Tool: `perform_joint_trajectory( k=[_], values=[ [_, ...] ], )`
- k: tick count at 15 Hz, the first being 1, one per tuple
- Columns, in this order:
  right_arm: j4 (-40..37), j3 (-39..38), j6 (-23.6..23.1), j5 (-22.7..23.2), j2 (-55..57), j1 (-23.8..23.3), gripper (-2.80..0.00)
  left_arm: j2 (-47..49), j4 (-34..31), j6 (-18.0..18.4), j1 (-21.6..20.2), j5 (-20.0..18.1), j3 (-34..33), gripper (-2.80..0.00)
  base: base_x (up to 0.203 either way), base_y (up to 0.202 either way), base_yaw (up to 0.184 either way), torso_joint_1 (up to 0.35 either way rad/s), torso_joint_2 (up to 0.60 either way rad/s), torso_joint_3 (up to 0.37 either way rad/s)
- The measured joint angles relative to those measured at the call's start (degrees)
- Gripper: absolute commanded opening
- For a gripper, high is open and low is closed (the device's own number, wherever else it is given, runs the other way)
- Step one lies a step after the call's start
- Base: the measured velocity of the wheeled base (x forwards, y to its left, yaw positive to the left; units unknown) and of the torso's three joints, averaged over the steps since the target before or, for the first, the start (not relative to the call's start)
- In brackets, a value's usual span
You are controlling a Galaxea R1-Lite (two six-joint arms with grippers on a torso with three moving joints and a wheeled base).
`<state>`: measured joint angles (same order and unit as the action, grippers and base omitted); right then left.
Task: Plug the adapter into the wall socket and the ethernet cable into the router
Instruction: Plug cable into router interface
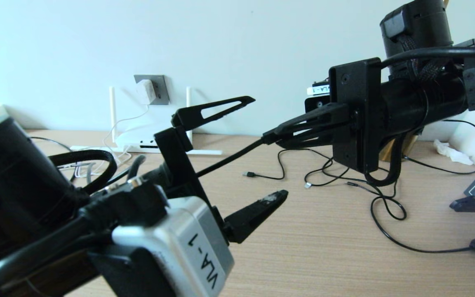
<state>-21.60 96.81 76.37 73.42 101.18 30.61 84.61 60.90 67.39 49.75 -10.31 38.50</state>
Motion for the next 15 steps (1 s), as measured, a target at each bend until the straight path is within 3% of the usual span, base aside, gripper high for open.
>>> perform_joint_trajectory(
  k=[10,11,15],
  values=[
    [0.02,-0.04,0.02,-0.02,0.06,0.54,-2.8,-0.57,0.01,-0.24,0.61,-0.07,-0.56,0.0,0.0,0.0,0.0,0.0,0.0,0.0],
    [0.02,-0.04,0.02,-0.02,0.06,0.54,-2.8,-0.62,0.01,-0.3,0.61,-0.07,-0.77,-2.8,0.0,0.0,0.0,0.0,0.0,0.0],
    [0.02,-0.06,0.03,-0.02,0.11,0.61,-2.8,-0.72,-0.05,-0.55,0.61,-0.07,-0.93,-2.8,0.0,0.0,0.0,0.0,0.0,0.0]
  ],
)
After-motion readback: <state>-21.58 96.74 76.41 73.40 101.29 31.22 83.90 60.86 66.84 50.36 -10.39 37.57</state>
